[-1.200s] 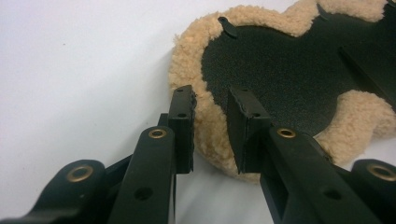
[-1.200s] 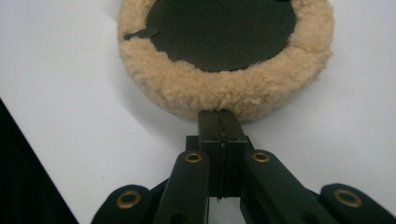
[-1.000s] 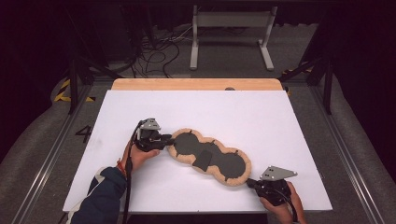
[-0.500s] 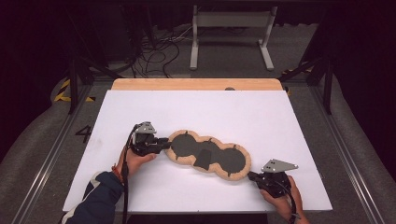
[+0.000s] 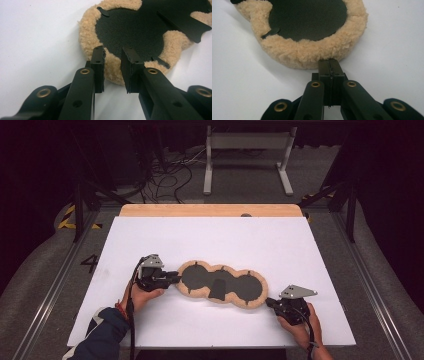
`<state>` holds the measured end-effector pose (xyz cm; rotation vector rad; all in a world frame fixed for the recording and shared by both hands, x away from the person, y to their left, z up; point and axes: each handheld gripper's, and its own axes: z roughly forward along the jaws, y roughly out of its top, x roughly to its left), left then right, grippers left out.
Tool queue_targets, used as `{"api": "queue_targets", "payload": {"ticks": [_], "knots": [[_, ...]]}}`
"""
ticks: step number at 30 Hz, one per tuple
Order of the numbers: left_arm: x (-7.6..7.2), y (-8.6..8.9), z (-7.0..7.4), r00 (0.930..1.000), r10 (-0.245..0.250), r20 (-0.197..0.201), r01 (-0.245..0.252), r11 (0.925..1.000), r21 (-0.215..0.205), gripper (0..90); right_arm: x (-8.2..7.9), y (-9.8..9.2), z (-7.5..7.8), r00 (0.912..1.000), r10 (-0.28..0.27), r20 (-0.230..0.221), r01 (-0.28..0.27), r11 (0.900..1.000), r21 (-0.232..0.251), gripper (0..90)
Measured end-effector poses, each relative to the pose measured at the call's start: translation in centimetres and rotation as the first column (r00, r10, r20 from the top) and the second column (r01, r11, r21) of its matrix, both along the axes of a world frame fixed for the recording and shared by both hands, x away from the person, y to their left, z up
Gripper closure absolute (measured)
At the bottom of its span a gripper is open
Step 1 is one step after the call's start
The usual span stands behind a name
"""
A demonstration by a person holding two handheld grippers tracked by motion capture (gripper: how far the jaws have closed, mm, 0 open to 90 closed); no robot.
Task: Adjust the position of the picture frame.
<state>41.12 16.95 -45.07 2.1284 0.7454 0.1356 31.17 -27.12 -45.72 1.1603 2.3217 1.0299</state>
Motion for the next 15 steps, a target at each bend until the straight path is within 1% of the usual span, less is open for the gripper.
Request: {"api": "queue_targets", "payload": {"ticks": [2, 3, 4, 9, 10, 11, 12, 13, 14, 15], "knots": [[-0.1, 0.1, 0.0, 1.0000, -0.003, 0.002, 0.003, 1.0000, -0.003, 73.7, 0.4, -0.1, 0.0, 1.0000, 0.002, 0.001, -0.002, 1.000, 0.000, 90.0], [-0.3, 0.1, 0.0, 1.0000, 0.003, -0.007, -0.003, 1.0000, -0.009, 73.7, 0.5, 0.0, 0.0, 1.0000, -0.001, 0.003, 0.001, 1.000, -0.005, 90.0], [-0.3, 0.1, 0.0, 1.0000, 0.003, -0.007, -0.003, 1.0000, -0.009, 73.8, 0.5, 0.0, 0.0, 1.0000, -0.001, 0.003, 0.001, 1.000, -0.005, 90.0], [-0.4, 0.3, -0.1, 1.0000, -0.003, -0.002, 0.003, 1.0000, -0.008, 73.8, 1.0, -0.1, 0.0, 1.0000, -0.004, 0.005, 0.004, 1.000, -0.002, 90.0], [-0.4, 0.3, -0.1, 0.9999, -0.013, 0.005, 0.013, 0.9999, -0.004, 73.7, 1.0, -0.1, 0.0, 1.0000, -0.005, 0.003, 0.005, 1.000, -0.002, 90.0], [-0.5, 0.3, -0.2, 1.0000, -0.002, -0.008, 0.001, 0.9998, -0.020, 73.7, 1.1, -0.1, 0.0, 1.0000, -0.006, 0.007, 0.006, 1.000, -0.007, 90.0], [-0.5, 0.4, -0.2, 0.9999, -0.003, -0.010, 0.003, 0.9998, -0.021, 73.7, 1.2, -0.1, 0.0, 1.0000, -0.005, 0.008, 0.005, 1.000, -0.008, 90.0], [-0.5, 0.5, -0.2, 0.9999, -0.013, -0.004, 0.013, 0.9997, -0.020, 73.7, 1.3, -0.1, 0.0, 0.9999, -0.009, 0.008, 0.009, 1.000, -0.010, 90.0], [-0.7, 0.5, -0.2, 0.9999, -0.005, -0.011, 0.005, 0.9997, -0.023, 73.8, 1.5, -0.1, 0.1, 0.9999, -0.007, 0.007, 0.007, 1.000, -0.012, 90.0], [-0.7, 0.6, -0.2, 0.9999, -0.016, -0.003, 0.016, 0.9998, -0.015, 73.8, 1.8, -0.1, 0.1, 0.9999, -0.012, 0.007, 0.012, 1.000, -0.013, 90.0]]}}
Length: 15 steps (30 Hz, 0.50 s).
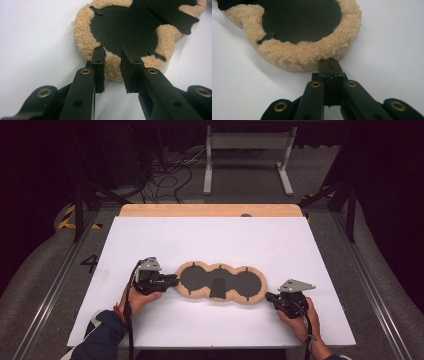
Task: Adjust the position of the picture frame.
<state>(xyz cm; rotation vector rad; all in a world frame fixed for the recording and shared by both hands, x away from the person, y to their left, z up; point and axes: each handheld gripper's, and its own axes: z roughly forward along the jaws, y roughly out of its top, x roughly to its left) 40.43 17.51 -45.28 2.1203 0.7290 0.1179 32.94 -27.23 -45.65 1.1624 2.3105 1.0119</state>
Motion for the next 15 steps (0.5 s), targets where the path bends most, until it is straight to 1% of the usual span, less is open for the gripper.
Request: {"api": "queue_targets", "payload": {"ticks": [2, 3, 4, 5, 6, 7, 10, 12, 14, 15], "knots": [[-0.27, -0.06, 0.01, 1.0000, 0.008, -0.001, -0.008, 1.0000, 0.000, 73.7, 0.33, -0.07, -0.02, 1.0000, 0.002, 0.003, -0.002, 1.000, 0.002, 90.0], [-0.28, -0.02, 0.05, 0.9999, 0.000, 0.011, 0.000, 1.0000, 0.010, 73.7, 0.39, -0.08, -0.03, 1.0000, 0.001, 0.004, -0.001, 1.000, 0.003, 90.0], [-0.32, -0.03, 0.05, 0.9999, -0.008, 0.012, 0.008, 0.9999, 0.010, 74.5, 0.42, -0.09, -0.03, 1.0000, 0.004, 0.005, -0.004, 1.000, 0.002, 90.0], [-0.41, -0.03, 0.02, 1.0000, -0.003, 0.005, 0.003, 1.0000, 0.002, 74.5, 0.45, -0.09, -0.04, 1.0000, 0.003, 0.006, -0.003, 1.000, 0.001, 90.0], [-0.41, -0.03, 0.02, 1.0000, -0.003, 0.005, 0.003, 1.0000, 0.002, 74.5, 0.45, -0.09, -0.04, 1.0000, 0.003, 0.006, -0.003, 1.000, 0.001, 90.0], [-0.48, 0.02, -0.02, 0.9999, 0.000, 0.013, 0.000, 1.0000, 0.002, 74.6, 0.53, -0.09, -0.02, 1.0000, 0.005, 0.008, -0.005, 1.000, -0.003, 90.0], [-0.64, 0.00, 0.01, 0.9999, -0.003, 0.011, 0.003, 1.0000, -0.004, 75.9, 0.53, -0.14, -0.01, 0.9999, 0.008, 0.010, -0.008, 1.000, -0.005, 90.0], [-0.76, 0.05, 0.15, 0.9992, -0.025, 0.031, 0.025, 0.9997, 0.008, 76.6, 0.53, -0.14, -0.01, 0.9999, 0.010, 0.011, -0.010, 1.000, -0.007, 90.0], [-0.86, 0.04, 0.21, 0.9983, -0.026, 0.052, 0.025, 0.9995, 0.019, 76.4, 0.57, -0.18, -0.02, 0.9999, 0.011, 0.012, -0.011, 1.000, -0.005, 90.0], [-0.95, 0.00, 0.21, 0.9986, -0.021, 0.049, 0.021, 0.9997, 0.012, 76.5, 0.63, -0.19, -0.02, 0.9999, 0.011, 0.010, -0.011, 1.000, -0.003, 90.0]]}}
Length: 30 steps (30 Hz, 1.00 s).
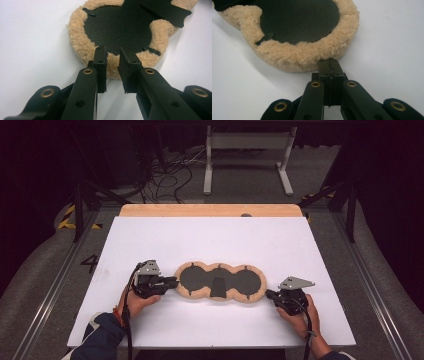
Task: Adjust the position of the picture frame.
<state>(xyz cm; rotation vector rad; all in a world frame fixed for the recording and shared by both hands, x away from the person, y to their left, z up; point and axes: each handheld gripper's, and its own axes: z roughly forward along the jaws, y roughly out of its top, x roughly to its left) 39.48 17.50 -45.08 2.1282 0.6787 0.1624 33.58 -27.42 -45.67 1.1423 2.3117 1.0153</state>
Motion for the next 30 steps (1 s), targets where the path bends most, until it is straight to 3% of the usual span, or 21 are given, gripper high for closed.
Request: {"api": "queue_targets", "payload": {"ticks": [3, 6, 9, 16, 21, 24, 27, 30], "knots": [[-0.1, 0.0, 0.0, 0.9999, 0.000, 0.013, 0.000, 1.0000, 0.007, 76.6, 0.2, 0.0, 0.0, 1.0000, -0.004, 0.001, 0.004, 1.000, 0.000, 90.0], [-0.7, 0.4, 0.7, 0.9977, 0.013, 0.067, -0.012, 0.9999, -0.005, 77.7, 0.3, -0.1, 0.1, 0.9999, -0.006, 0.012, 0.006, 1.000, -0.006, 90.0], [-1.3, 1.1, 1.3, 0.9926, 0.030, 0.118, -0.028, 0.9994, -0.018, 77.9, 0.4, -0.6, 0.6, 0.9995, -0.019, 0.023, 0.019, 1.000, 0.022, 90.0], [-2.3, 2.1, 1.2, 0.9879, 0.061, 0.143, -0.059, 0.9982, -0.013, 74.9, 0.0, -1.1, 1.2, 0.9989, -0.008, 0.045, 0.005, 0.999, 0.050, 88.3], [-3.9, 3.3, 0.9, 0.9842, 0.080, 0.158, -0.080, 0.9968, -0.007, 72.1, -0.4, -1.3, 1.8, 0.9977, 0.007, 0.067, -0.011, 0.998, 0.068, 86.4], [-4.6, 4.0, 0.8, 0.9815, 0.091, 0.169, -0.093, 0.9956, 0.004, 68.3, -0.4, -1.2, 1.9, 0.9980, 0.007, 0.063, -0.010, 0.999, 0.053, 87.3], [-4.3, 4.2, 0.6, 0.9830, 0.097, 0.156, -0.096, 0.9953, -0.013, 68.6, -0.5, -1.2, 1.7, 0.9988, 0.018, 0.046, -0.020, 0.998, 0.054, 88.5], [-3.5, 3.6, 0.1, 0.9871, 0.091, 0.132, -0.092, 0.9958, 0.002, 70.7, -0.7, -0.9, 1.1, 0.9996, 0.023, 0.015, -0.024, 0.999, 0.028, 89.4]]}}
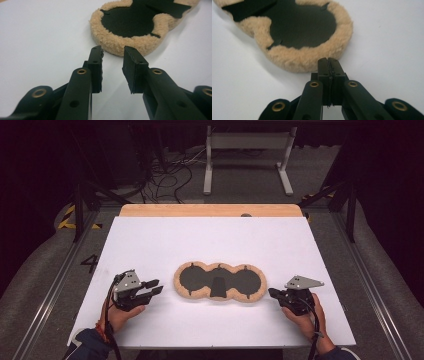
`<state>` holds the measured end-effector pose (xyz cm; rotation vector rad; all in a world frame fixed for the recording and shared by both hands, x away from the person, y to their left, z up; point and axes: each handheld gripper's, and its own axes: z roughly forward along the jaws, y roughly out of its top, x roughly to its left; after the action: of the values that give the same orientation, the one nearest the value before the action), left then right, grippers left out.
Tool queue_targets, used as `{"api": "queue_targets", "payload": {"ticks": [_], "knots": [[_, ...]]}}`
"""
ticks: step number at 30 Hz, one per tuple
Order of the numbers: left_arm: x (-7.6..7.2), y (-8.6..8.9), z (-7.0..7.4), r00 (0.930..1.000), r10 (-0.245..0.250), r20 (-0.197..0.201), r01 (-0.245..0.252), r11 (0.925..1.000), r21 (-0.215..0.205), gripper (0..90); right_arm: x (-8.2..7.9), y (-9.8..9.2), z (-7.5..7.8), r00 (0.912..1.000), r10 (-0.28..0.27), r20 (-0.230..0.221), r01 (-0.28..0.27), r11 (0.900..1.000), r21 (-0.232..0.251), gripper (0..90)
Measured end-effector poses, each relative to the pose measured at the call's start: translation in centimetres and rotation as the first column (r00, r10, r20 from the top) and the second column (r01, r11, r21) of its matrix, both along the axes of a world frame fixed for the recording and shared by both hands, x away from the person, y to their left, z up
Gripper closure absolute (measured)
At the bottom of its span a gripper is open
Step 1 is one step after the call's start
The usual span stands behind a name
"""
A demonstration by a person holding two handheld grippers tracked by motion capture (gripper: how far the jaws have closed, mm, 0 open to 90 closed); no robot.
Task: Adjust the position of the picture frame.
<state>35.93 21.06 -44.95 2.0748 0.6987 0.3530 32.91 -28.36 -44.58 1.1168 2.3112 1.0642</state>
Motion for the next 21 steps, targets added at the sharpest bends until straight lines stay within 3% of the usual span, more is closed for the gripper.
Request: {"api": "queue_targets", "payload": {"ticks": [5, 11, 16, 21], "knots": [[0.7, -1.5, -0.6, 0.9991, -0.035, -0.024, 0.035, 0.9991, 0.025, 74.7, 0.1, 0.7, -0.6, 0.9998, 0.002, -0.021, -0.002, 1.000, -0.030, 89.4], [1.3, -2.8, -1.0, 0.9972, -0.053, -0.052, 0.056, 0.9969, 0.055, 78.4, 0.5, 1.1, -0.8, 0.9997, -0.008, -0.024, 0.007, 1.000, -0.024, 90.0], [1.6, -3.4, -1.4, 0.9944, -0.068, -0.081, 0.072, 0.9957, 0.057, 81.0, 1.1, 1.4, -0.8, 0.9991, -0.039, -0.017, 0.038, 0.999, -0.020, 90.0], [1.6, -3.3, -1.4, 0.9940, -0.076, -0.079, 0.080, 0.9953, 0.054, 80.2, 1.6, 1.4, -0.8, 0.9989, -0.045, -0.014, 0.045, 0.999, -0.024, 90.0]]}}
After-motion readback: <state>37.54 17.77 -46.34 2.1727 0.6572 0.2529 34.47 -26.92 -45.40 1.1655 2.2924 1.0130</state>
